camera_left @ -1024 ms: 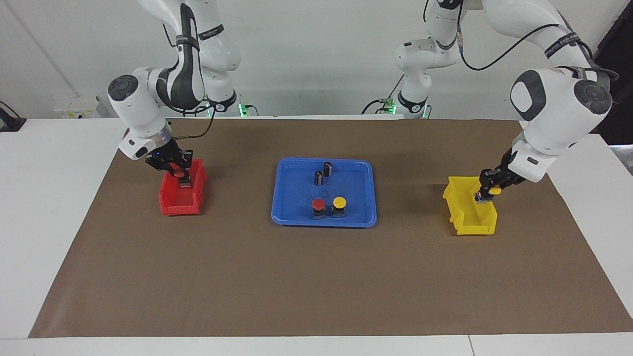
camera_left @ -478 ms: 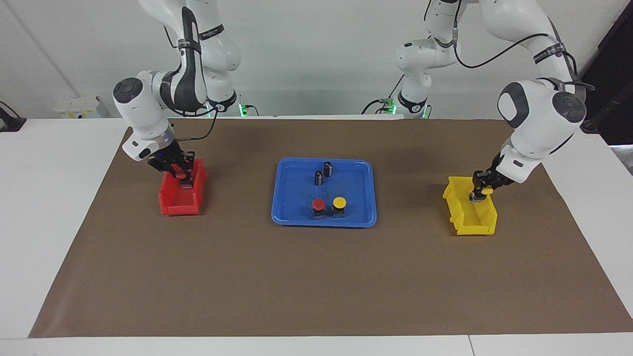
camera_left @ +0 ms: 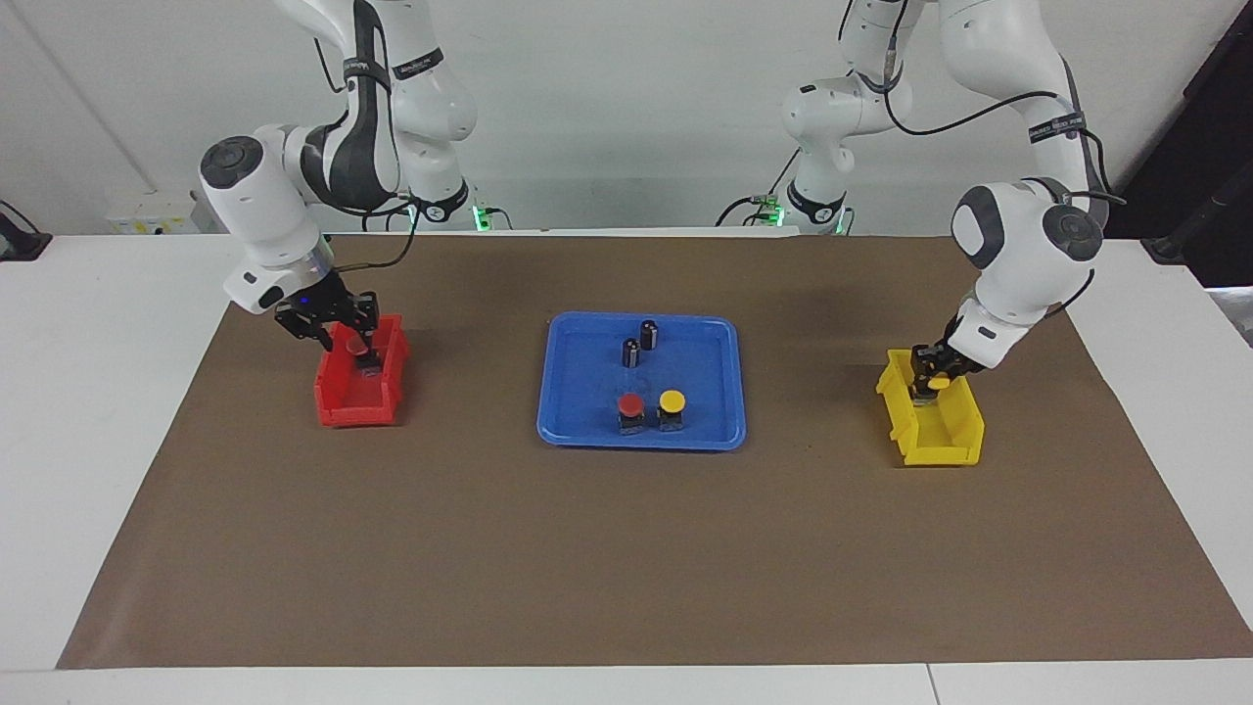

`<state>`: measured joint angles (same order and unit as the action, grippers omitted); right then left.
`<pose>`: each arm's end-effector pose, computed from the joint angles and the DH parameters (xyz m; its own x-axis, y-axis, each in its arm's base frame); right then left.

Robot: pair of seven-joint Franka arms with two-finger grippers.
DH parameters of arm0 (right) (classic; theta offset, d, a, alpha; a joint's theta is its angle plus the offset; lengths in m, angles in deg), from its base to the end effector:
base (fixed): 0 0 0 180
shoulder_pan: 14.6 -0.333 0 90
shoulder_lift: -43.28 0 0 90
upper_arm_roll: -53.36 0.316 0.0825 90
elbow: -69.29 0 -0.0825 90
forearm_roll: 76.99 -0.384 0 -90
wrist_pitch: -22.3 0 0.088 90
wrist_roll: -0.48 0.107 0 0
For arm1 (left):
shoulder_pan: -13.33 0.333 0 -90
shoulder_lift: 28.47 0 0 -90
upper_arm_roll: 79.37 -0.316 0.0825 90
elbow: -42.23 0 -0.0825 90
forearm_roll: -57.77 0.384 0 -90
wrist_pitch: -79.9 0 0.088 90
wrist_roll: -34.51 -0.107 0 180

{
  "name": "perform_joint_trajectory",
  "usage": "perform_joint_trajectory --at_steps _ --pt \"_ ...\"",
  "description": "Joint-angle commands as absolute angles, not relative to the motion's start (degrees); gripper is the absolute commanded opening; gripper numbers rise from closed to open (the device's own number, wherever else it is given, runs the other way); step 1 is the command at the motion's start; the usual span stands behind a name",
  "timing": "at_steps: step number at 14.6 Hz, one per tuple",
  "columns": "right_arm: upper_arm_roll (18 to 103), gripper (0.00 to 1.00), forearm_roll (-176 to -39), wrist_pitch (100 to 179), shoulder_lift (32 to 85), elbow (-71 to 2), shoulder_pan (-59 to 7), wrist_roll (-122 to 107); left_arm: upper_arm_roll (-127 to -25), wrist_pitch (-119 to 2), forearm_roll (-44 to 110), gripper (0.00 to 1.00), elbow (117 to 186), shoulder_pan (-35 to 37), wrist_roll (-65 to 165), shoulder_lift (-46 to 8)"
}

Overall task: Sort red and yellow buttons by color
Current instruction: 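Release the yellow button in the yellow bin while the right gripper reaches red, then grasp the second red button with the right gripper while the left gripper withdraws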

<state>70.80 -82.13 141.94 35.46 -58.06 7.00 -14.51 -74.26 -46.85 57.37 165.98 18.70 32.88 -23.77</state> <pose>0.5016 -0.0294 0.4298 0.9900 0.1412 0.0055 0.1413 -0.9893 -0.0368 0.5449 0.0026 0.3576 0.9994 -0.0196 -0.0290 -0.0193 -0.9997 0.0136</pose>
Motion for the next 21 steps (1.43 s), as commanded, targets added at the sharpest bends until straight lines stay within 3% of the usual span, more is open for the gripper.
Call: perform_joint_trajectory --at_steps 1,4,6,8,10,13,16,18,21 --pt "71.5 0.74 -82.7 135.3 42.6 -44.3 0.8 -7.6 -73.8 -49.1 58.5 0.25 168.9 20.2 32.0 -26.0" --pt "71.5 0.78 -81.2 134.5 46.8 -35.8 -10.1 6.2 -73.8 -49.2 58.5 0.41 168.9 20.2 32.0 -26.0" --pt "71.5 0.78 -74.9 131.8 54.1 -25.9 -18.9 16.4 -73.8 -49.2 58.4 0.47 168.8 20.2 32.0 -25.9" --pt "71.5 0.78 -70.8 129.3 62.8 -15.2 -25.1 27.9 -73.7 -49.0 58.5 0.48 168.8 19.9 32.1 -26.0" --pt "71.4 0.78 -67.6 128.3 69.0 -9.9 -30.8 33.7 -73.7 -49.0 58.5 0.48 168.8 19.3 32.2 -25.9" --pt "71.5 0.78 -65.5 133.5 70.4 -11.9 -32.9 39.7 -73.7 -48.9 58.5 0.5 168.2 19.2 32.1 -25.7" --pt "71.5 0.77 -65.4 137.2 70.4 -15.8 -33.1 40.2 -73.7 -47.2 58.5 0.67 165.6 19.2 32.0 -25.0" --pt "71.5 0.77 -65.4 140.8 70.4 -19.2 -33.1 41.1 -73.7 -47.1 58.5 0.71 164.0 19.2 32.0 -24.9" --pt "71.5 0.77 -65.3 144.9 70.4 -22.9 -33.0 42.3 -73.7 -39.8 58.5 0.74 156.1 19.4 32.1 -24.5"
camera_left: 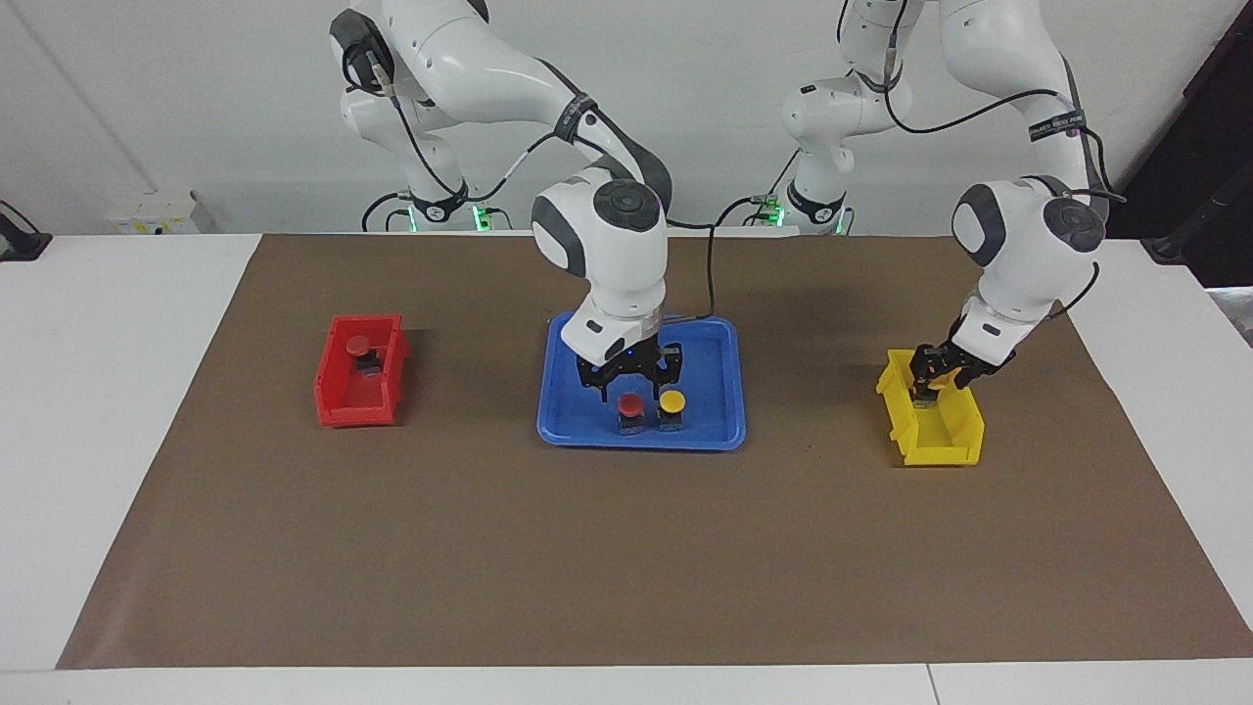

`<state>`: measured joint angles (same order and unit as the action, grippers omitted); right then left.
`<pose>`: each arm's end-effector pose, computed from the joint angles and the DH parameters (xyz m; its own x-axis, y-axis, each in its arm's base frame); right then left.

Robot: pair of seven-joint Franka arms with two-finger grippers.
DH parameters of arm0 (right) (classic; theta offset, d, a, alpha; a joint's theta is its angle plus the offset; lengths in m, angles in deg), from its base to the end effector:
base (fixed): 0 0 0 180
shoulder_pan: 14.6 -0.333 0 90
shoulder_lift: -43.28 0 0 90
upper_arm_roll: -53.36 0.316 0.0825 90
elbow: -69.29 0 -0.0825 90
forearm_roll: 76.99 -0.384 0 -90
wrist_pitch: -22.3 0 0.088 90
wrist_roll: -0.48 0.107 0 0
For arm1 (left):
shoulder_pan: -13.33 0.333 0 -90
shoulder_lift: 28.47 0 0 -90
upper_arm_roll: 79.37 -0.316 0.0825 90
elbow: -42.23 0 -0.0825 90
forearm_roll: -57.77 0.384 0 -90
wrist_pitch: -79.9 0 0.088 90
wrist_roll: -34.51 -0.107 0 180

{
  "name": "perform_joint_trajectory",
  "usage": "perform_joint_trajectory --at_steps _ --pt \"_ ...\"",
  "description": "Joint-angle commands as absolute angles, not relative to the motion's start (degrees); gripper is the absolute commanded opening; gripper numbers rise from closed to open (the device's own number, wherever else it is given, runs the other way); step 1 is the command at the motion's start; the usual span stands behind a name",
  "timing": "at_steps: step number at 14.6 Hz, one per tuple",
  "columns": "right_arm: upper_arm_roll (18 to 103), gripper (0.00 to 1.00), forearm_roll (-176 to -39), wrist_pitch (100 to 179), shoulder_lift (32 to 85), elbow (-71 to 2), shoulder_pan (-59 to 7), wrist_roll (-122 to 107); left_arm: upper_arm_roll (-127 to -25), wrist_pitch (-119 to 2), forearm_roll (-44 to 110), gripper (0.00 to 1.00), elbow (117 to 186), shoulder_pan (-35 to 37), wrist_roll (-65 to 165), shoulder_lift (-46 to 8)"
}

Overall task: Sort red and yellow buttons by color
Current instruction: 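Grasp the second red button with the right gripper while the left gripper withdraws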

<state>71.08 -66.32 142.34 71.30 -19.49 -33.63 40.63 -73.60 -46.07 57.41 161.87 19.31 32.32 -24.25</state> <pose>0.5799 0.3827 0.3846 0.9969 -0.0137 0.0779 -0.0111 -0.9994 -0.0334 0.5622 0.0024 0.3932 0.9988 -0.0303 0.0376 -0.0308 -0.9995 0.0112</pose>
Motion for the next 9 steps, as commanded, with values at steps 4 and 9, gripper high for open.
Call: perform_joint_trajectory --at_steps 4,9 --pt "71.5 0.72 -65.2 148.1 70.2 -25.9 -32.6 42.3 -73.7 -25.3 58.6 0.89 144.5 19.3 31.9 -24.9" --pt "71.5 0.62 -65.2 150.5 69.9 -27.6 -32.4 42.1 -72.3 -10.9 59.5 1.0 132.6 19.1 29.5 -26.4"
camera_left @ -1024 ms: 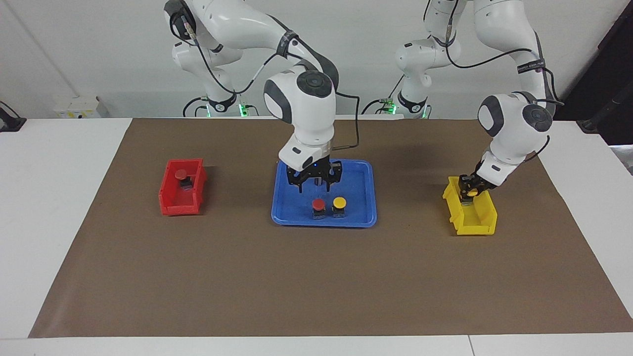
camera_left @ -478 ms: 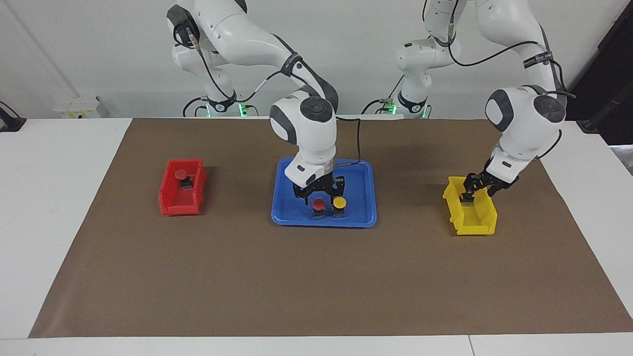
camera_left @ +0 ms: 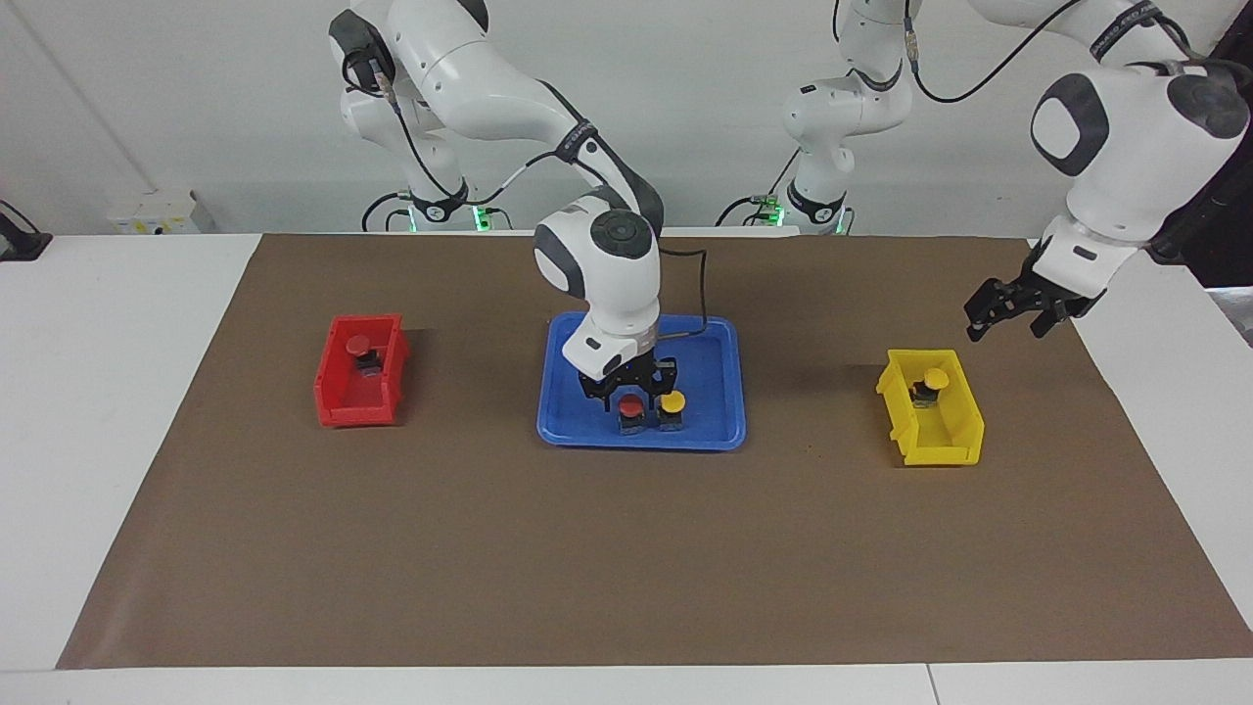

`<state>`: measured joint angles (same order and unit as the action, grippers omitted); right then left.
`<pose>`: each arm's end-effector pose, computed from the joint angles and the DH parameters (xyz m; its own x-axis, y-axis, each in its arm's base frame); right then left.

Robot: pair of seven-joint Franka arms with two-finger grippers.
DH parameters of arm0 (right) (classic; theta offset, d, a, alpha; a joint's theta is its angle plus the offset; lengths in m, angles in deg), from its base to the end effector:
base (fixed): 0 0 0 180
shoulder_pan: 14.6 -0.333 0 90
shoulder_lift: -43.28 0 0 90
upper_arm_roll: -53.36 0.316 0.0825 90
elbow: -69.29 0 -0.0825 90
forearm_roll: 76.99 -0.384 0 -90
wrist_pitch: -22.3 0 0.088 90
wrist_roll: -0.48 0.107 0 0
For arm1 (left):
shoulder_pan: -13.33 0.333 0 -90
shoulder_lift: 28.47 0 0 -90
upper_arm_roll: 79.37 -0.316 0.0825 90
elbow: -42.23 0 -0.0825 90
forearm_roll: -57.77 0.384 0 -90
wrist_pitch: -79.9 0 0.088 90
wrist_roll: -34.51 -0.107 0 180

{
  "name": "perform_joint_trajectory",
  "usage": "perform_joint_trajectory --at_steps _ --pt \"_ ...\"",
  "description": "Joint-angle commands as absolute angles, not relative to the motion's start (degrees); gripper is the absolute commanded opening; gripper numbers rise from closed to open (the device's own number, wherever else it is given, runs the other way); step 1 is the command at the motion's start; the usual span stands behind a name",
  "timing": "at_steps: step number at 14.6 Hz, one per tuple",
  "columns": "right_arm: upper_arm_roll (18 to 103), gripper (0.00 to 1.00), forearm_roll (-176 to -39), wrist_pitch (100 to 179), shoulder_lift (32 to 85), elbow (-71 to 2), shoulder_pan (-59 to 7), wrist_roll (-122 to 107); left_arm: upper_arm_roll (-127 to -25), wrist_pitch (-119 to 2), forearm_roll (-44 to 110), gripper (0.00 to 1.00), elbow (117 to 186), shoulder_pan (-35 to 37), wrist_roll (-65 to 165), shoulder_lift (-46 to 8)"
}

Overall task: Sort red and yellow buttons by color
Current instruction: 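Grasp the second red button with the right gripper while the left gripper withdraws, then place the red button in the red bin while the left gripper reaches yellow, then grasp the last yellow button with the left gripper while the right gripper withdraws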

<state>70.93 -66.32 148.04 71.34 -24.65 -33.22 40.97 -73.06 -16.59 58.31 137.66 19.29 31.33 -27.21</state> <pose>0.5721 0.3781 0.3513 0.9966 -0.0150 0.0805 -0.0114 -0.9989 -0.0454 0.5680 -0.0020 0.5771 0.9980 -0.0626 -0.0037 -0.0626 -0.9980 -0.0067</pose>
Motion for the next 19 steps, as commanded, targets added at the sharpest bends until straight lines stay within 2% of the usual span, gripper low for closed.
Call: perform_joint_trajectory --at_steps 1,3,4,5,8,11,14,16,19 --pt "71.5 0.55 -65.2 151.1 69.7 -27.9 -32.4 42.1 -72.1 -10.2 59.3 1.0 132.3 19.0 29.2 -26.4" --pt "71.5 0.34 -65.2 150.7 69.7 -27.9 -32.3 42.0 -71.8 -11.0 59.2 1.0 132.9 18.0 29.3 -26.7" --pt "71.5 0.27 -65.2 150.0 69.8 -27.4 -32.2 42.0 -71.7 -11.9 59.2 1.0 133.5 17.9 29.4 -26.8" --pt "71.5 0.23 -65.2 148.7 69.7 -26.2 -32.1 41.8 -71.7 -13.4 59.1 1.0 134.0 17.5 30.0 -27.0" --pt "71.5 0.22 -65.7 139.3 68.9 -18.7 -28.8 38.3 -71.6 -18.4 58.8 1.0 135.8 14.3 36.3 -26.2" --pt "71.5 0.23 -68.2 128.8 58.5 -23.9 -20.1 25.8 -71.7 -26.9 58.8 1.0 138.6 7.6 48.1 -23.3" --pt "71.5 0.23 -73.5 128.7 50.5 -33.4 -7.0 6.4 -71.8 -32.3 59.5 1.0 138.5 -2.1 61.9 -18.6" --pt "71.5 0.23 -77.6 131.0 48.7 -37.7 1.4 -6.1 -71.8 -35.1 59.5 1.0 137.9 -7.1 66.8 -15.2" --pt "71.5 0.23 -77.8 137.0 46.3 -44.3 7.2 -14.1 -71.9 -38.1 59.6 1.0 136.7 -13.6 71.6 -10.0"
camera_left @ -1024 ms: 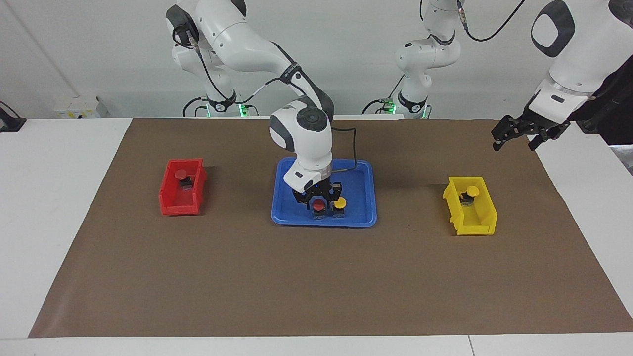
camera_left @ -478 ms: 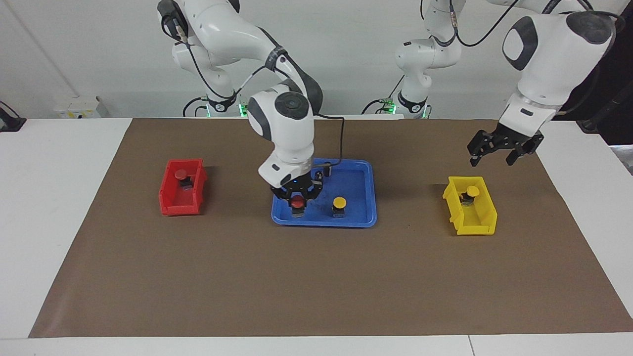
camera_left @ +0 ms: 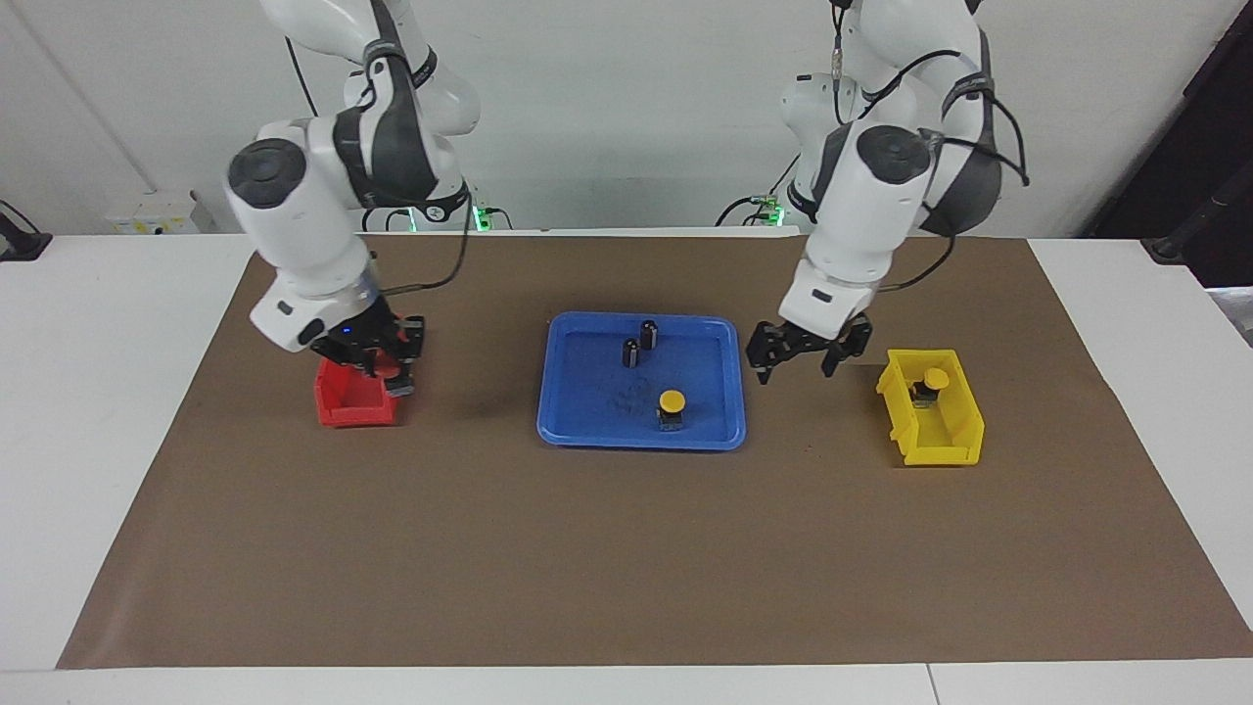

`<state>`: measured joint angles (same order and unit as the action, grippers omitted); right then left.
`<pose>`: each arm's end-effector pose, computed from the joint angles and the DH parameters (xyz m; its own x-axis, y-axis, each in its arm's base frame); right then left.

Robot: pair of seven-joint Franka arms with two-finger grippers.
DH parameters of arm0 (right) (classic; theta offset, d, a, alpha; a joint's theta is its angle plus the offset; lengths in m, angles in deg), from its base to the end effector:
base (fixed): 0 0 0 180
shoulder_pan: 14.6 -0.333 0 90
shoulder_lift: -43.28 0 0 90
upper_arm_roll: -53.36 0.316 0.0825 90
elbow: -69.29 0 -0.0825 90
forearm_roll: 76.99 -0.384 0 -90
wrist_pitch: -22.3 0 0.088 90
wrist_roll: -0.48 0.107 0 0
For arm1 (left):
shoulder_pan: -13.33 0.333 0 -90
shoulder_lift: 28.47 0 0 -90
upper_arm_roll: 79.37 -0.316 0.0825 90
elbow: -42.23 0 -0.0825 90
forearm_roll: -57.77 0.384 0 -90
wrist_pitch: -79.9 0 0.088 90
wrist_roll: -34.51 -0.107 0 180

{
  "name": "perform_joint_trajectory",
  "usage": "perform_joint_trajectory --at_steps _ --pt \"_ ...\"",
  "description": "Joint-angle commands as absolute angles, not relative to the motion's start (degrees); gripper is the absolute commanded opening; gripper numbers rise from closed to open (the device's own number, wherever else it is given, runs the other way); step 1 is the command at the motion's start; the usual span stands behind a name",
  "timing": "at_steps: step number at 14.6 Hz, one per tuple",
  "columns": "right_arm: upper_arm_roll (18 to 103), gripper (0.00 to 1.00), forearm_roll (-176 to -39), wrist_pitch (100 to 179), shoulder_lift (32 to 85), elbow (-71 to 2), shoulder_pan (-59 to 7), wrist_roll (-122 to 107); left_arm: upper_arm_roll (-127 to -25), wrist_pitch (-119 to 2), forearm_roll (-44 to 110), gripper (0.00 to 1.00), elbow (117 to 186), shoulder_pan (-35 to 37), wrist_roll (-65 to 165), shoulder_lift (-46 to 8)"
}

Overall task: Sort red and yellow buttons by color
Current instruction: 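Grasp the last yellow button with the left gripper while the right gripper withdraws, then carry the yellow button to the yellow bin with the left gripper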

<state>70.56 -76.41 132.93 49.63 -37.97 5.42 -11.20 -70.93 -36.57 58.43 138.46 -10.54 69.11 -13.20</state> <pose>0.5826 -0.0343 0.4511 0.9867 0.1573 -0.0412 0.1561 -0.9872 -0.0324 0.5514 -0.3384 0.4548 0.9973 0.0442 0.0578 0.0399 -0.9965 0.0738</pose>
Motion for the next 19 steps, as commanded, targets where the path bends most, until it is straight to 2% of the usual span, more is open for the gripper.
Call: perform_joint_trajectory --at_steps 1,4,9,14,15,16,17,19 --pt "71.5 0.23 -77.9 138.0 45.4 -46.4 7.7 -14.3 -71.9 -38.6 59.6 1.0 137.0 -14.9 72.1 -9.1" --pt "71.4 0.23 -78.1 144.1 42.8 -53.7 7.8 -14.4 -72.0 -41.0 59.7 1.0 137.2 -18.5 75.5 -6.0" --pt "71.4 0.23 -78.6 146.0 41.2 -58.0 8.4 -14.5 -72.0 -41.8 60.9 0.99 137.6 -18.7 75.6 -5.0" --pt "71.4 0.23 -78.7 154.0 41.0 -63.3 8.0 -14.0 -72.0 -44.0 61.3 0.93 138.5 -18.5 75.7 -3.6" --pt "71.4 0.23 -78.7 154.7 41.3 -63.7 8.2 -14.1 -72.0 -44.1 61.3 0.83 138.7 -18.6 76.0 -3.6" --pt "71.4 0.23 -78.7 154.9 41.4 -63.9 8.3 -14.2 -72.0 -44.0 61.2 0.36 138.7 -18.6 77.9 -3.6" --pt "71.4 0.24 -78.7 154.9 41.4 -64.0 8.2 -14.3 -71.9 -44.2 61.2 0.02 138.7 -18.3 78.9 -3.6" --pt "71.4 0.27 -78.7 155.8 41.3 -65.0 8.3 -14.1 -71.9 -43.9 61.0 0.01 138.1 -18.1 79.2 -3.5"
